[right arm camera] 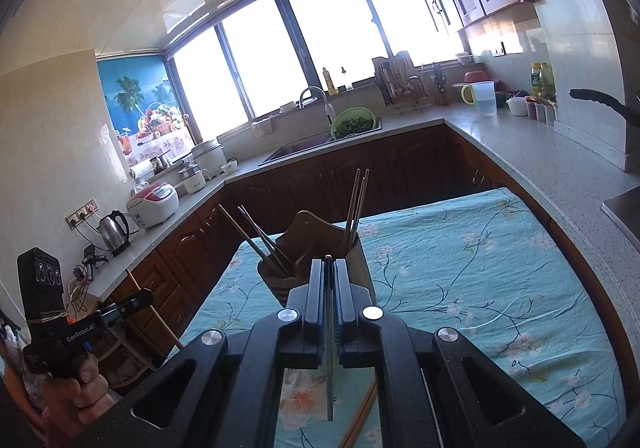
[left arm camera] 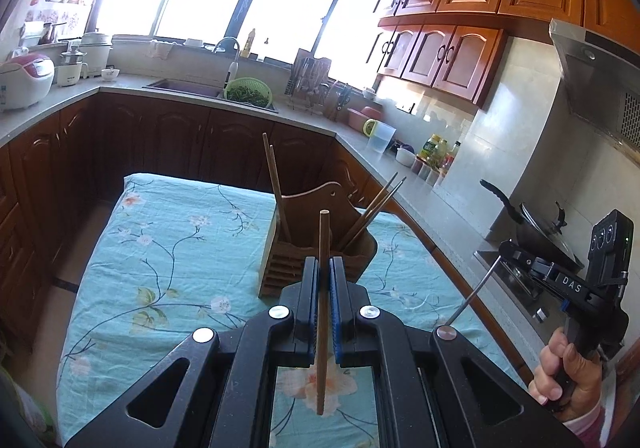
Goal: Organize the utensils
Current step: 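Carry both chopsticks up to the wooden holder, then lower both chopsticks into the wooden holder slots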
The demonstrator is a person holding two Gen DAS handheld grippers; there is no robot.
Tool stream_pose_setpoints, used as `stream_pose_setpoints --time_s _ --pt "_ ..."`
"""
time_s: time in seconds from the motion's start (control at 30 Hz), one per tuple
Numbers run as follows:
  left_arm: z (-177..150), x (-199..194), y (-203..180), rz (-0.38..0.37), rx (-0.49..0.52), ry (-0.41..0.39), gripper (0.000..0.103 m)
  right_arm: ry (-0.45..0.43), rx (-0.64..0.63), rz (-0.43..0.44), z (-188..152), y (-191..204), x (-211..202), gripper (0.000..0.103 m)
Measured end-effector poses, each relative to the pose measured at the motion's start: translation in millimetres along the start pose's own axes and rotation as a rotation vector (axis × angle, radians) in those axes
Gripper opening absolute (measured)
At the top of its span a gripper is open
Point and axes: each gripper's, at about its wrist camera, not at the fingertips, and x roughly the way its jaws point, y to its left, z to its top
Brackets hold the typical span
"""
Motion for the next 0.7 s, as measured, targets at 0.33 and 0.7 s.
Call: stream_pose_setpoints --time_s 0.33,0.7 --pt "40.0 14.0 3.5 0.01 0.015 -0.119 0.003 -0.078 -0.01 0.002 38.8 8.0 19.1 0.004" --pt "82.2 64.0 5.9 0.058 -0.011 -0.263 0.003 -0.194 -0.012 -0.027 100.5 12.3 56.9 0.004"
